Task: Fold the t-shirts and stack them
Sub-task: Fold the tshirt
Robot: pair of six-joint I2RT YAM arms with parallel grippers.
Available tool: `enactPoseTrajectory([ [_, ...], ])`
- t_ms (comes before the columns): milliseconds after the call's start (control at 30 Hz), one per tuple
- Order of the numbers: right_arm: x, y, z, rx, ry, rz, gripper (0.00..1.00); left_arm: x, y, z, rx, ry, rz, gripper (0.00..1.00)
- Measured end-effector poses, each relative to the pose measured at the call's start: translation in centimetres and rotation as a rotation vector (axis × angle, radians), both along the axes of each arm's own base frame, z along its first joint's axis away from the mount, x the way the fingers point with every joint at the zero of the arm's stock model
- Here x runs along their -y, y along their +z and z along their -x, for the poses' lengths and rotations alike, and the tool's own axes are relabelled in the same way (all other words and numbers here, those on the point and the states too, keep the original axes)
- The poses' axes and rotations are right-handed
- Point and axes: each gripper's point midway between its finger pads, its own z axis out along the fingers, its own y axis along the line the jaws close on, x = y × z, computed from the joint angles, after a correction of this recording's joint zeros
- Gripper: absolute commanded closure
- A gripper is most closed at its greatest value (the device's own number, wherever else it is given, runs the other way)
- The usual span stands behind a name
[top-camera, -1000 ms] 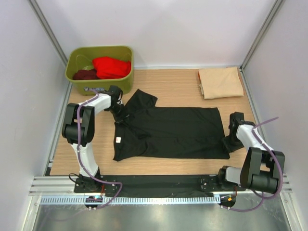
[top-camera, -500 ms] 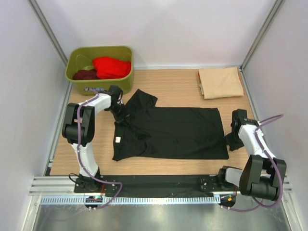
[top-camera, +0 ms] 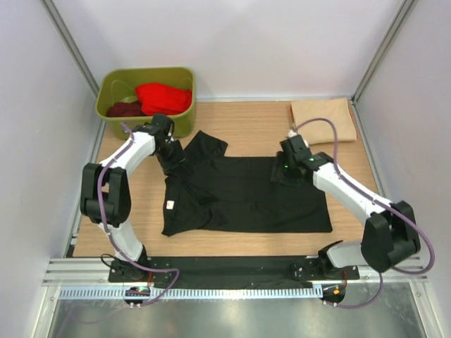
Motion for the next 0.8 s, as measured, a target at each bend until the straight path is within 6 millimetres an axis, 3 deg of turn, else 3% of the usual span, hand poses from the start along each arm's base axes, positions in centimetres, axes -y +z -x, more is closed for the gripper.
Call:
enactPoseTrajectory([
  [133, -7.6, 0.6, -0.5, 0.047, 0.316, 0.025, 0.51, -0.1, 1.7, 0.5, 0.047, 0.023, 0.027, 0.48],
  [267, -15.5, 0.9, -1.5, 0.125, 0.582, 0.099, 0.52, -0.7, 0.2, 2.1, -0.017, 0.073, 0.06, 0.48],
  [400, -22.0, -0.5, 0.0, 0.178, 0.819, 0.161, 0.58, -1.1, -0.6, 2.3, -0.05, 0.109, 0.071, 0.48],
  [500, -24.7, -2.1, 1.5, 0.184, 0.936, 0.188, 0.59, -0.9, -0.9, 2.0, -0.05, 0.118, 0.079, 0.48],
  [800, -27.9, -3.9, 3.6, 0.297, 1.143, 0.232, 0.54, -0.9, -3.0, 1.9, -0.102, 0.136, 0.065, 0.5],
])
